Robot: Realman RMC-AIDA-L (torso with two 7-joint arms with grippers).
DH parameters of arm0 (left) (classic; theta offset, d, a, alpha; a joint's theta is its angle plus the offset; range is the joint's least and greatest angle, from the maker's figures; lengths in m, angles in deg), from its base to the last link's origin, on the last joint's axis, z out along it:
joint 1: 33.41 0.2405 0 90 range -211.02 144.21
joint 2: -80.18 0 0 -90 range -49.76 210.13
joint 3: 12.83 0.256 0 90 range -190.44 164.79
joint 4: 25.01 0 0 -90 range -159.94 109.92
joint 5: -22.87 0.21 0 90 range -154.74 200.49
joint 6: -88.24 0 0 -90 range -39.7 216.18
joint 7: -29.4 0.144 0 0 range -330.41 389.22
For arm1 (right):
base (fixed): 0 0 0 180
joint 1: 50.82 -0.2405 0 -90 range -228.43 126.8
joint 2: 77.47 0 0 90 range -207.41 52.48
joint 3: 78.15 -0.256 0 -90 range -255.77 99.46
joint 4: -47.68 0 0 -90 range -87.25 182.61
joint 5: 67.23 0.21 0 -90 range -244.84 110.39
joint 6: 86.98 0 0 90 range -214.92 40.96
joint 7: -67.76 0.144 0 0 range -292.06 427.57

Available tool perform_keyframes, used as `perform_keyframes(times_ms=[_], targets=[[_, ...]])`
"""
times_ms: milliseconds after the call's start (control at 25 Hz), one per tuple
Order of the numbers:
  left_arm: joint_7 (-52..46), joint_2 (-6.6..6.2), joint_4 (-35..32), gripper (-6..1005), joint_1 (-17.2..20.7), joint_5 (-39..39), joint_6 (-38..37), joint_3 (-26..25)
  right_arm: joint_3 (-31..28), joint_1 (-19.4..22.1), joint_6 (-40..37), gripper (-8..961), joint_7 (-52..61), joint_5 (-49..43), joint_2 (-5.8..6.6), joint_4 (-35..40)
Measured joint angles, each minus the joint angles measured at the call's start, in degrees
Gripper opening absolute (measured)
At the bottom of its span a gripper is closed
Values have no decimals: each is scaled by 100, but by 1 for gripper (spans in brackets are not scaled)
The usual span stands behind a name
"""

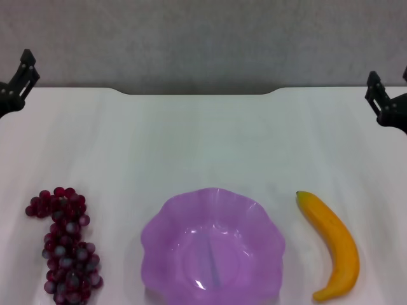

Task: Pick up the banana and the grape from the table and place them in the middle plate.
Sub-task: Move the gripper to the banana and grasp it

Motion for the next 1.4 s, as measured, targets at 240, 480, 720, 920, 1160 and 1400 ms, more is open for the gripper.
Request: perform_keyframes(times_ms=[240, 480, 720, 920, 1160, 1400], targets=[[0, -7, 38, 876, 9, 0, 6, -6, -740, 116, 1840, 615, 59, 57, -12, 782], [0, -10, 39, 876, 0, 0, 9, -16, -1385, -26, 3697, 614, 71, 115, -14, 1320], [0, -13, 43, 876, -33, 0, 9, -13, -1705, -389, 4479, 614, 178, 84, -12, 1135], [0, -13, 50, 876, -37, 0, -14, -23, -1859, -851, 5084, 614, 527, -254, -7, 715], [0, -13, 92, 876, -38, 0, -22, -32, -1773, -1212, 5396, 613, 752, -487, -3, 374], [0, -13, 92, 876, -34, 0, -41, -47, -1451, -1365, 5550, 613, 781, -442, -8, 341]])
